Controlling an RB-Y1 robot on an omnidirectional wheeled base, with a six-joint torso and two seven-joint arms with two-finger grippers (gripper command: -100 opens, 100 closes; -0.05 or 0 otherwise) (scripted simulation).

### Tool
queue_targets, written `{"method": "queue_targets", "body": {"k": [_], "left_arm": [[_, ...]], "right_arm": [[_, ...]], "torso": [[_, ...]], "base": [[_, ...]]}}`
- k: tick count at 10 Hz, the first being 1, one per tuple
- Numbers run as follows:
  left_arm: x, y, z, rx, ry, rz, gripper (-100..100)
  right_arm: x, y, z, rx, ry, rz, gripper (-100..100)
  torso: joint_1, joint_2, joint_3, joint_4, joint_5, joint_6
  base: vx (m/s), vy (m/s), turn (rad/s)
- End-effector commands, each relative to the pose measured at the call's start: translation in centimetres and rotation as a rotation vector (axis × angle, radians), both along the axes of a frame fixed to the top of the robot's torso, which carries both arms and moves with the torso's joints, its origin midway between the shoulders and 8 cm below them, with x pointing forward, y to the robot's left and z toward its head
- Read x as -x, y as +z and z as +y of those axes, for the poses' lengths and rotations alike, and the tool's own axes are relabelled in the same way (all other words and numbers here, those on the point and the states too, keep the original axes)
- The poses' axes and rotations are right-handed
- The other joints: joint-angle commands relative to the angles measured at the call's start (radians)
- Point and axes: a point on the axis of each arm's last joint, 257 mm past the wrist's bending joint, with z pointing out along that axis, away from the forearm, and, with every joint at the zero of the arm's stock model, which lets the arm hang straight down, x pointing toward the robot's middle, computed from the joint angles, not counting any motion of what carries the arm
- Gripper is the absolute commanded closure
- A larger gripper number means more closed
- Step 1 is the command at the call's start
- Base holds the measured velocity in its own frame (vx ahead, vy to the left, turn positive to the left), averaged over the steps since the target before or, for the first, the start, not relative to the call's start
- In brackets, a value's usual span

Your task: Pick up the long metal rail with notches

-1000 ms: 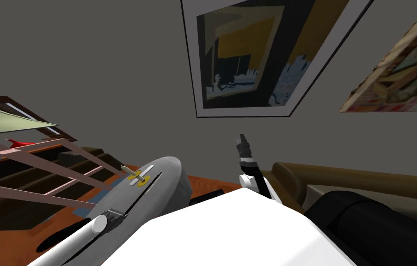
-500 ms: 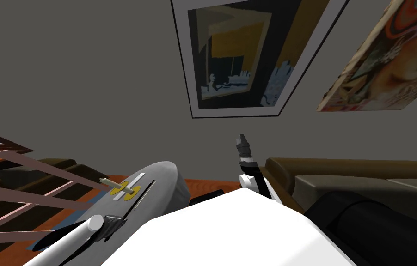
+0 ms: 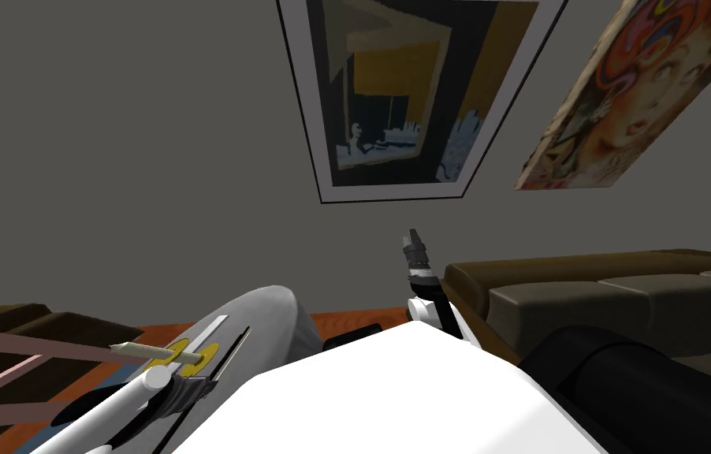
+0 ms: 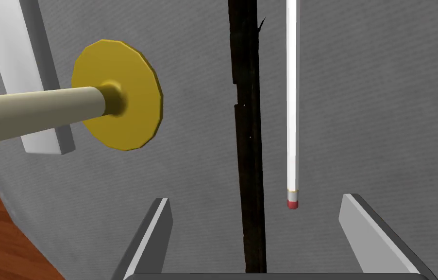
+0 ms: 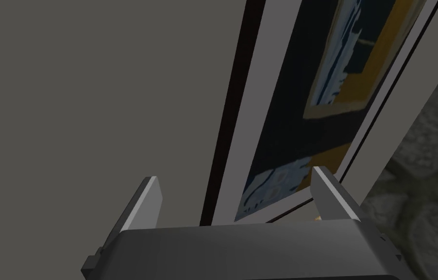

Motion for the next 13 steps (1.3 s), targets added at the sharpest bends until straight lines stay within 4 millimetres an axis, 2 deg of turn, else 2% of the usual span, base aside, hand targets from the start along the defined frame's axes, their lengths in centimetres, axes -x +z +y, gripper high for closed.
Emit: {"method": "queue_targets", "body": {"k": [1,6,7,8,10,11,12,13], "left_arm": [[0.8,-0.5,-0.5,0.052,0.038,0.024,-100],[1.5,-1.0,-1.2,0.118,0.085,0.053,-100],[1.5,-1.0,-1.2,0.121,0.087,0.055,0],[1.2,-1.9,-1.8,0.12,0.086,0.052,-100],[0.9,-2.8,-2.4,0.12,0.085,0.049,-100],[1.1,-2.6,-2.2,0.122,0.085,0.051,-100],[1.1,-2.6,-2.2,0.12,0.085,0.05,100],[1.1,-2.6,-2.2,0.12,0.085,0.05,100]], "right_arm": [[0.0,0.0,0.0,0.0,0.0,0.0,0],[0.0,0.0,0.0,0.0,0.0,0.0,0],[0.0,0.0,0.0,0.0,0.0,0.0,0],[0.0,0.0,0.0,0.0,0.0,0.0,0],[0.0,0.0,0.0,0.0,0.0,0.0,0],[0.0,0.0,0.0,0.0,0.0,0.0,0],[0.0,0.0,0.0,0.0,0.0,0.0,0],[0.0,0.0,0.0,0.0,0.0,0.0,0]], "torso": [[0.0,0.0,0.0,0.0,0.0,0.0],[-0.002,0.001,0.001,0.0,0.0,-0.001],[-0.003,0.003,0.001,0.0,-0.001,-0.001],[-0.004,0.004,0.002,0.001,-0.001,-0.001],[-0.002,0.005,0.003,0.001,0.0,-0.001],[-0.002,0.005,0.003,0.001,0.0,-0.001],[-0.003,0.005,0.003,0.001,-0.001,-0.001],[-0.004,0.005,0.003,0.001,-0.001,-0.001]], "base": [[0.08,0.043,-0.157],[0.051,0.04,-0.098],[0.0,0.0,0.0],[0.0,0.025,0.0],[-0.006,0.04,-0.004],[-0.001,0.018,-0.004],[0.0,0.0,0.0],[0.0,0.0,0.0]]}}
